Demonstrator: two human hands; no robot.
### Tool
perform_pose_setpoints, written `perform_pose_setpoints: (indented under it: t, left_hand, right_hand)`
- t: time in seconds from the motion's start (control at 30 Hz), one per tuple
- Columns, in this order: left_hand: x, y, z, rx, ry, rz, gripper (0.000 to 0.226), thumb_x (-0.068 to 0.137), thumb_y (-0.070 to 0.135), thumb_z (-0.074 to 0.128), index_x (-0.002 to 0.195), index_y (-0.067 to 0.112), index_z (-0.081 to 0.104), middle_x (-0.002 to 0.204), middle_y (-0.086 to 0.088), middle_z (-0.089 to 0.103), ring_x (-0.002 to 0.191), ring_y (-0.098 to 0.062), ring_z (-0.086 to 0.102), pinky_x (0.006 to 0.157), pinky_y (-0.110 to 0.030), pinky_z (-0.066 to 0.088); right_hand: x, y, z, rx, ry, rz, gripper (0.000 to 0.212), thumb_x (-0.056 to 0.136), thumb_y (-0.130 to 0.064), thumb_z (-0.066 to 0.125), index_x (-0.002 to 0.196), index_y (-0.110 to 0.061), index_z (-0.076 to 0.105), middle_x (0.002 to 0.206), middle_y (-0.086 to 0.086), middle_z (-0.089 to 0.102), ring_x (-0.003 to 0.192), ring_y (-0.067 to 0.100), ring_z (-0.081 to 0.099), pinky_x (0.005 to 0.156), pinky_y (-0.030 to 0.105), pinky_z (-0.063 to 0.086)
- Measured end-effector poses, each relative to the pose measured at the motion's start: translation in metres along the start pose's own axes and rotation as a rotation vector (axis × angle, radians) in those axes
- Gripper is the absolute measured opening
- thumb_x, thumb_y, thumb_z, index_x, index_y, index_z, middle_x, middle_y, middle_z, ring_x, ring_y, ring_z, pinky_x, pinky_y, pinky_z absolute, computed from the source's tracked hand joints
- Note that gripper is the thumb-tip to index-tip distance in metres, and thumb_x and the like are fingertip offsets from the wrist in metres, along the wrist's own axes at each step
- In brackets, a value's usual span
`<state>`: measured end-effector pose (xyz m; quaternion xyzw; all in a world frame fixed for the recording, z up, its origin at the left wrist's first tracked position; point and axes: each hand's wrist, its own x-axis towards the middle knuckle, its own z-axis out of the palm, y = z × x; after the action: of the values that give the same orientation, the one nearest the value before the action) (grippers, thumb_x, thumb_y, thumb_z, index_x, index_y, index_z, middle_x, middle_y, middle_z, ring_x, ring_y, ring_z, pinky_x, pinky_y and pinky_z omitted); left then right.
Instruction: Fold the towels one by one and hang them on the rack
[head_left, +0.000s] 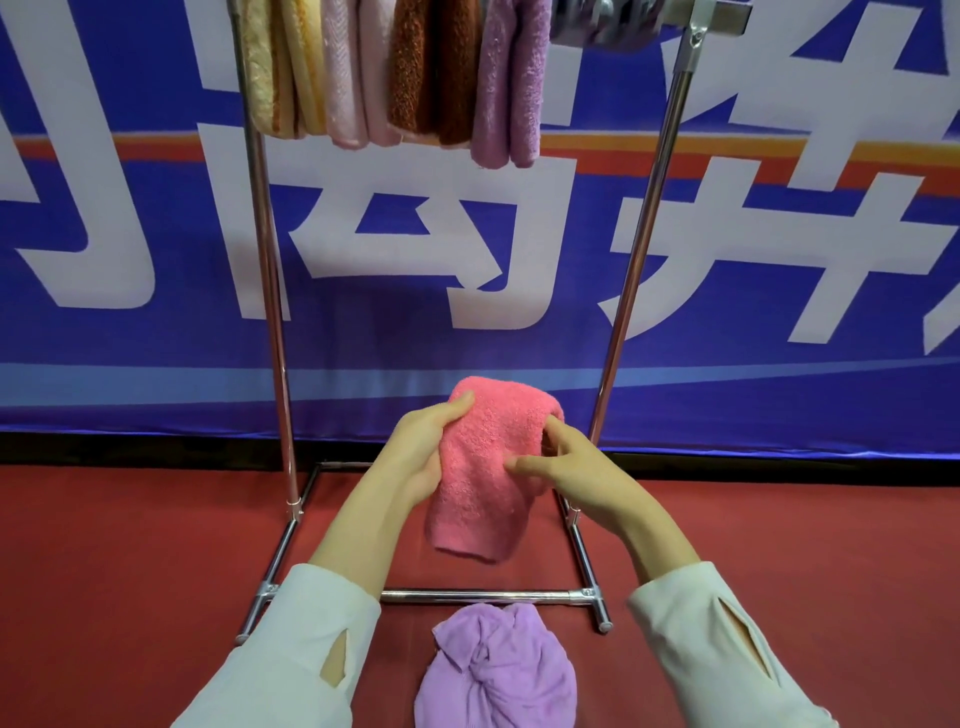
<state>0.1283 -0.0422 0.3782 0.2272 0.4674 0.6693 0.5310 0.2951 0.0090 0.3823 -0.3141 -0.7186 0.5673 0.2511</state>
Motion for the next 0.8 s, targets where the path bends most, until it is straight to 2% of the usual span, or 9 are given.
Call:
perform_pose_setpoints:
  t: [0.1,0.17,0.27,0.33,0.43,0.5,0.57,0.7,0.8]
  left_hand:
    - [-0.004,0.004,0.003,0.158,-0.03,0.149,0.012,0.091,0.009,0.059,0.098,0.003,0.067,0.095,-0.016,0.068,0.081,-0.023,0.065,0.079,-0.035,0.051]
    - [-0.009,0.007,0.003,0.322,-0.061,0.215,0.013,0.09,0.007,0.06,0.1,0.007,0.068,0.094,-0.011,0.07,0.081,-0.02,0.065,0.077,-0.033,0.051]
    - [-0.016,0.01,0.004,0.49,-0.149,0.23,0.02,0.09,0.002,0.059,0.106,0.012,0.067,0.093,-0.003,0.072,0.08,-0.013,0.066,0.076,-0.026,0.051]
    - [-0.02,0.012,0.006,0.583,-0.213,0.225,0.024,0.089,-0.002,0.057,0.107,0.011,0.066,0.091,-0.001,0.071,0.077,-0.011,0.065,0.075,-0.024,0.05]
    - [-0.025,0.013,0.011,0.702,-0.313,0.224,0.025,0.087,-0.007,0.056,0.101,0.013,0.063,0.085,-0.003,0.066,0.074,-0.015,0.059,0.073,-0.026,0.046]
    - [-0.027,0.013,0.014,0.754,-0.364,0.226,0.028,0.085,-0.009,0.057,0.097,0.016,0.055,0.082,-0.003,0.065,0.07,-0.016,0.056,0.07,-0.028,0.044]
    - [-0.029,0.013,0.016,0.781,-0.379,0.229,0.031,0.085,-0.011,0.056,0.095,0.016,0.045,0.08,-0.001,0.065,0.063,-0.013,0.054,0.065,-0.027,0.043]
    - [-0.028,0.014,0.019,0.8,-0.331,0.262,0.036,0.082,-0.01,0.06,0.09,0.017,0.037,0.069,0.006,0.065,0.06,-0.012,0.051,0.063,-0.031,0.04]
    - [-0.028,0.017,0.019,0.737,-0.329,0.264,0.039,0.075,-0.005,0.065,0.09,0.016,0.037,0.079,0.001,0.069,0.066,-0.017,0.056,0.067,-0.034,0.043]
  right_hand:
    - [-0.005,-0.005,-0.016,-0.086,-0.121,0.101,0.029,0.087,-0.016,0.069,0.114,-0.006,0.065,0.108,0.011,0.071,0.095,0.022,0.067,0.089,0.039,0.054]
    - [-0.013,-0.013,-0.029,-0.198,-0.131,0.192,0.026,0.09,-0.032,0.065,0.099,-0.007,0.07,0.094,0.007,0.074,0.079,0.016,0.066,0.072,0.028,0.053]
    - [-0.017,-0.018,-0.046,-0.112,0.176,0.044,0.031,0.092,-0.035,0.061,0.083,-0.006,0.066,0.071,0.001,0.068,0.063,0.01,0.059,0.064,0.024,0.045]
    - [-0.015,-0.019,-0.046,0.007,0.325,-0.152,0.023,0.095,-0.027,0.059,0.084,-0.007,0.063,0.077,-0.003,0.066,0.075,0.008,0.06,0.074,0.023,0.047]
    - [-0.007,-0.015,-0.029,-0.107,0.239,-0.274,0.018,0.097,-0.026,0.056,0.104,-0.016,0.069,0.106,-0.009,0.07,0.102,0.0,0.062,0.091,0.017,0.046]
    - [-0.005,-0.014,-0.017,-0.149,0.13,-0.259,0.023,0.098,-0.029,0.053,0.112,-0.018,0.068,0.113,-0.008,0.069,0.108,0.001,0.06,0.096,0.019,0.045]
    - [-0.004,-0.012,-0.011,-0.159,0.049,-0.22,0.026,0.098,-0.033,0.052,0.112,-0.018,0.067,0.113,-0.003,0.069,0.11,0.01,0.062,0.1,0.029,0.046]
    - [-0.008,-0.009,-0.014,-0.234,-0.041,-0.127,0.053,0.08,-0.067,0.056,0.103,-0.021,0.07,0.107,0.005,0.071,0.108,0.024,0.064,0.101,0.048,0.047]
    - [-0.012,-0.011,-0.022,-0.147,-0.096,-0.093,0.06,0.076,-0.06,0.065,0.109,-0.011,0.068,0.112,0.014,0.069,0.107,0.027,0.066,0.099,0.045,0.047]
